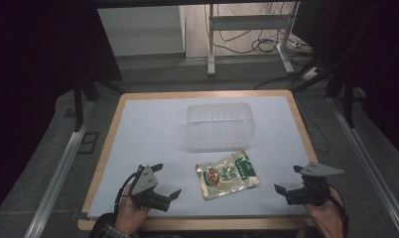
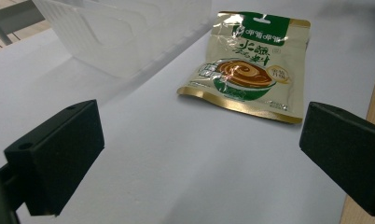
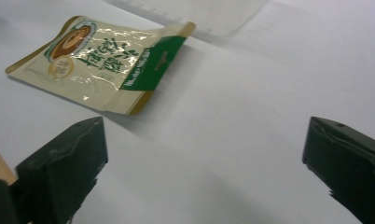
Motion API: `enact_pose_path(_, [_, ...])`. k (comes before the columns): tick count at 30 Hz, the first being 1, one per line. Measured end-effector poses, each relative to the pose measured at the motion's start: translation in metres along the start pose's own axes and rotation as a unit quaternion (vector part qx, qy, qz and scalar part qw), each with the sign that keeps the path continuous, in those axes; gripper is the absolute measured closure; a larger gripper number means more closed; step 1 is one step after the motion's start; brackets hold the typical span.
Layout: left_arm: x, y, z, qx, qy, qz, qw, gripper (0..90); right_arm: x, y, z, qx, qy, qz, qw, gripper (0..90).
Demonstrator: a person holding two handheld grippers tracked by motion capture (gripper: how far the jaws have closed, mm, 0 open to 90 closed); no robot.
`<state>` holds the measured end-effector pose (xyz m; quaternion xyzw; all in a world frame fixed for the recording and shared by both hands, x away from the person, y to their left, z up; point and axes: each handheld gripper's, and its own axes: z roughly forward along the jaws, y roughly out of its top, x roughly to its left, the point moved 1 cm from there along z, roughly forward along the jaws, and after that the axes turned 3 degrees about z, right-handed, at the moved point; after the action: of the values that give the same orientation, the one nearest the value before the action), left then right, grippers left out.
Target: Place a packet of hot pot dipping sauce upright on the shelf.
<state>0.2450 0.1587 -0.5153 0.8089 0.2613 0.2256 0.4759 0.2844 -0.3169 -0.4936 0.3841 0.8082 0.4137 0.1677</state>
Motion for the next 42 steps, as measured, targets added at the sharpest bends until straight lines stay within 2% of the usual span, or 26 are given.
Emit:
enact_pose_path(6, [-0.002, 0.001, 0.002, 0.006, 0.000, 0.001, 1.0000, 0.0, -0.002, -0.001, 0.000, 0.000, 0.002, 0.013, 0.9999, 0.0])
enact_pose_path(11, [0.000, 0.000, 0.002, 0.003, -0.004, -0.009, 0.9999, 0.0, -0.005, -0.002, 0.004, -0.001, 0.016, 0.016, 0.9997, 0.0])
enact_pose_path(17, [-0.001, 0.000, 0.002, -0.002, -0.009, -0.003, 1.0000, 0.0, -0.007, -0.004, 0.006, -0.003, 0.042, 0.034, 0.9985, 0.0])
enact_pose_path(24, [-0.002, 0.000, 0.003, -0.003, -0.014, 0.000, 0.9999, 0.0, -0.004, -0.003, 0.010, 0.009, 0.023, 0.027, 0.9993, 0.0])
enact_pose_path(32, [-0.002, 0.000, 0.003, -0.004, -0.015, 0.002, 0.9999, 0.0, -0.001, 0.000, 0.014, 0.014, 0.033, 0.038, 0.9986, 0.0])
enact_pose_path(40, [-0.003, 0.000, 0.003, -0.004, -0.015, 0.005, 0.9999, 0.0, 0.002, 0.002, 0.018, 0.007, 0.044, 0.039, 0.9982, 0.0])
enact_pose_path(42, [-0.003, 0.000, 0.003, -0.004, -0.016, 0.004, 0.9999, 0.0, 0.003, 0.003, 0.018, 0.004, 0.041, 0.034, 0.9986, 0.0])
